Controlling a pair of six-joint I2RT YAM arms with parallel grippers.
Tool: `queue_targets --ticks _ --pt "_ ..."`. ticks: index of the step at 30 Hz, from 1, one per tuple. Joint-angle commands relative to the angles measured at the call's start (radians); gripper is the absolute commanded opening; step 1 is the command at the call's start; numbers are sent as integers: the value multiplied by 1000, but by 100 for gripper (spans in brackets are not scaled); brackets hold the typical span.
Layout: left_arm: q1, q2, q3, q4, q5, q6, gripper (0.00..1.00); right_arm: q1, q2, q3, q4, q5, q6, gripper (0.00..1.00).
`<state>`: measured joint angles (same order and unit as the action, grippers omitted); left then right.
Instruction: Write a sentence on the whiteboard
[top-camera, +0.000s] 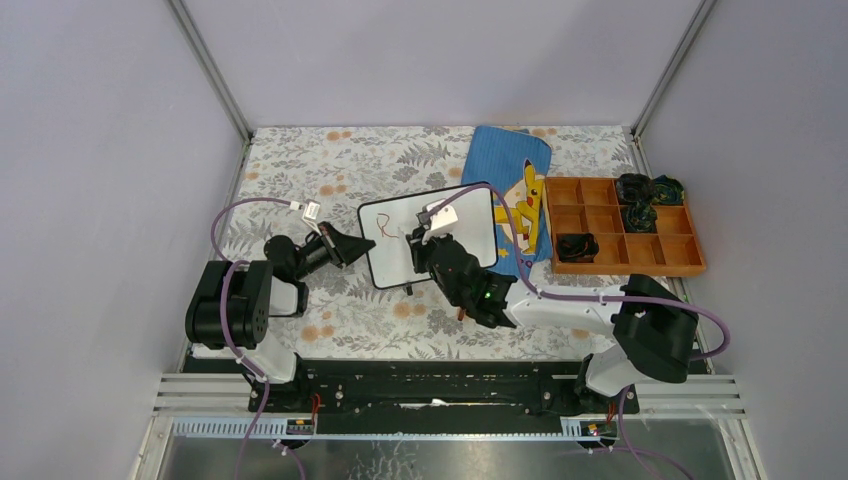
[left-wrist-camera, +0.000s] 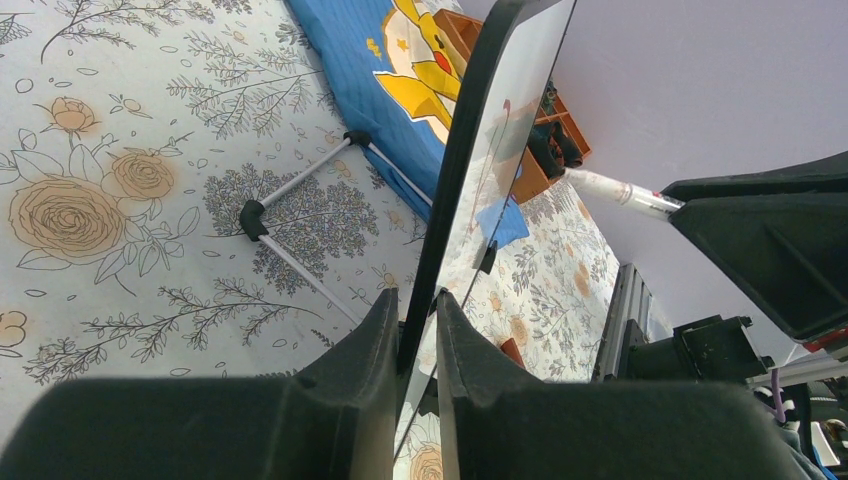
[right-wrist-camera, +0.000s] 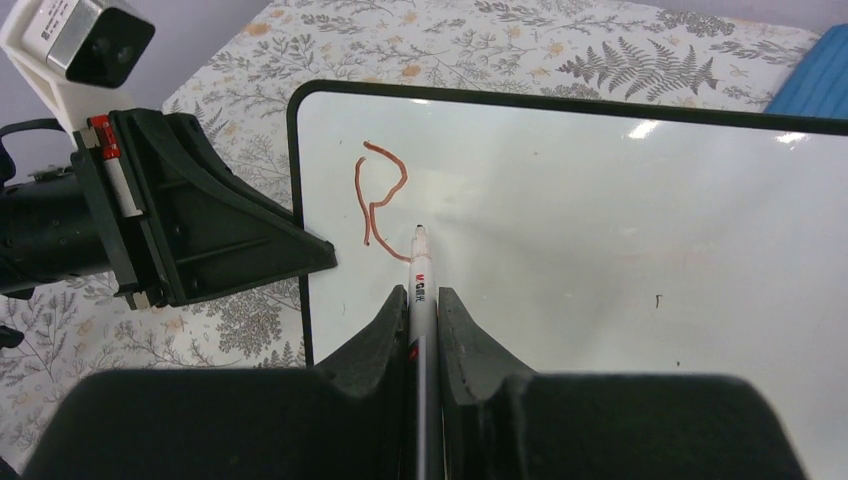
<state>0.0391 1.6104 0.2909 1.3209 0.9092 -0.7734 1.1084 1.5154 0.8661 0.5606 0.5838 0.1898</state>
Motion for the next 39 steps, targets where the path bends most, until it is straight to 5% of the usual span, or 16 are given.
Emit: queue_targets --ticks 1,39 --pt "-10 -8 6 -47 -10 28 0 -17 0 68 73 11 -15 0" --pt "-13 -12 8 -61 -10 38 0 -76 62 90 8 -10 28 0"
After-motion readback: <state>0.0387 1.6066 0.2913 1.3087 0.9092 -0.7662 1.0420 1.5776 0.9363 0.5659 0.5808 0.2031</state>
